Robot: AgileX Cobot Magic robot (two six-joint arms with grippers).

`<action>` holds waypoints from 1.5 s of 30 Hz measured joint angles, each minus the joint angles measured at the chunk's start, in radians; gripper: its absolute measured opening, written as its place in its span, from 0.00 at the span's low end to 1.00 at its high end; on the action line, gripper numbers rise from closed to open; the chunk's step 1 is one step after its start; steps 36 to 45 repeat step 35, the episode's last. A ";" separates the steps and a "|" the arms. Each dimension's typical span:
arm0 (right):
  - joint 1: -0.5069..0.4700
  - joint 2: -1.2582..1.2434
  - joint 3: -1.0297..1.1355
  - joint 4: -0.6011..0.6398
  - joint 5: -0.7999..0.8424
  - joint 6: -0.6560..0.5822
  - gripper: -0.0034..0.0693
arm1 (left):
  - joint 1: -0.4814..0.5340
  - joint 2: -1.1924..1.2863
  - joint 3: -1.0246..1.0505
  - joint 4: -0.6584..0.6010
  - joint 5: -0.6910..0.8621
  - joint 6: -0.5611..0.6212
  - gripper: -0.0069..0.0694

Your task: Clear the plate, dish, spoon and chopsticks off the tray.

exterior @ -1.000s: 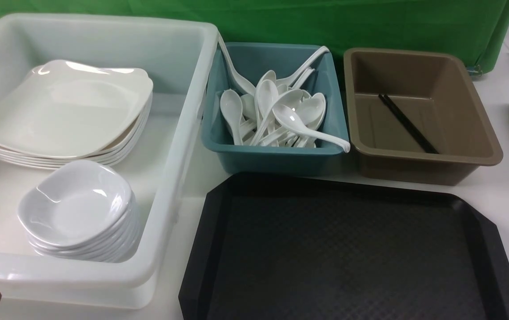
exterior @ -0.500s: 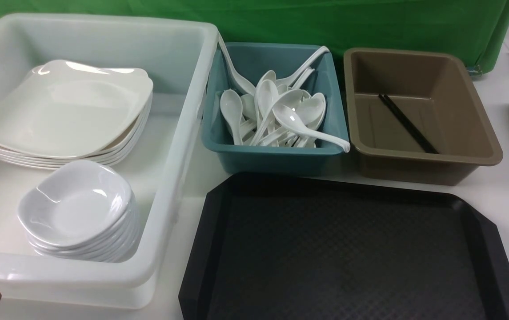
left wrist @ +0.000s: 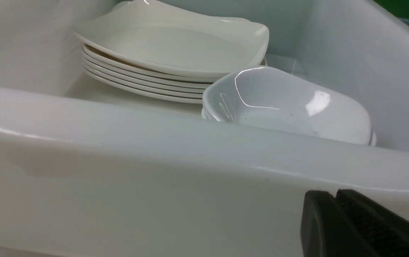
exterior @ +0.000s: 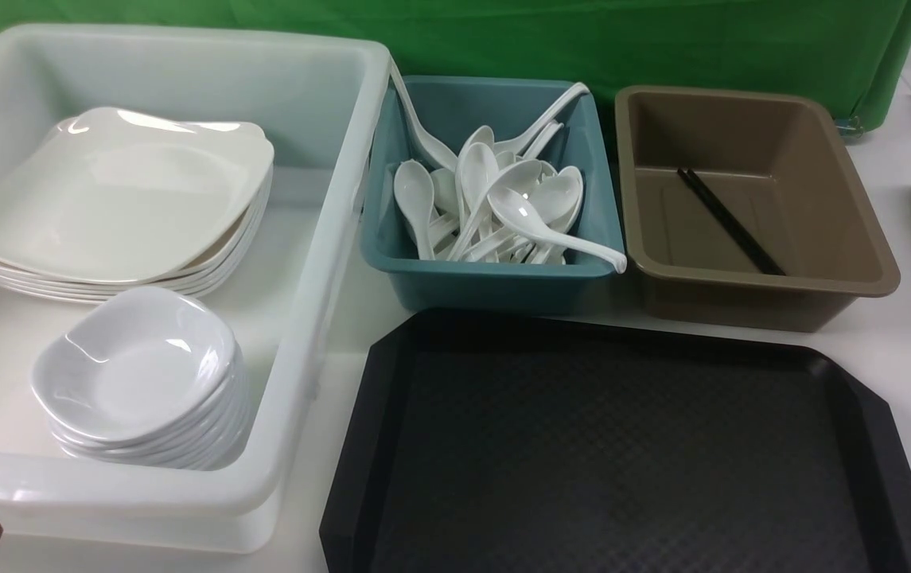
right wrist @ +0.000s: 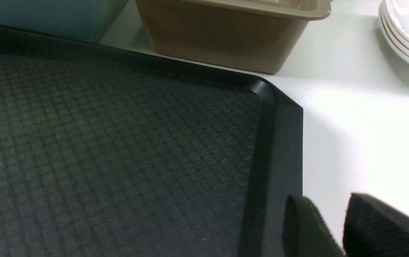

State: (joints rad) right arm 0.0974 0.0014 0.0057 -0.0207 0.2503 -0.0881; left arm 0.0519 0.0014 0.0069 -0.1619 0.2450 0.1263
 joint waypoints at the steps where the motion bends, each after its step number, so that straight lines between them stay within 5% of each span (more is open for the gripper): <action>1: 0.000 0.000 0.000 0.000 0.000 0.000 0.36 | 0.000 0.000 0.000 0.000 0.000 0.000 0.11; 45: 0.000 0.000 0.000 0.000 0.000 0.000 0.37 | 0.000 0.000 0.000 0.000 0.000 0.002 0.11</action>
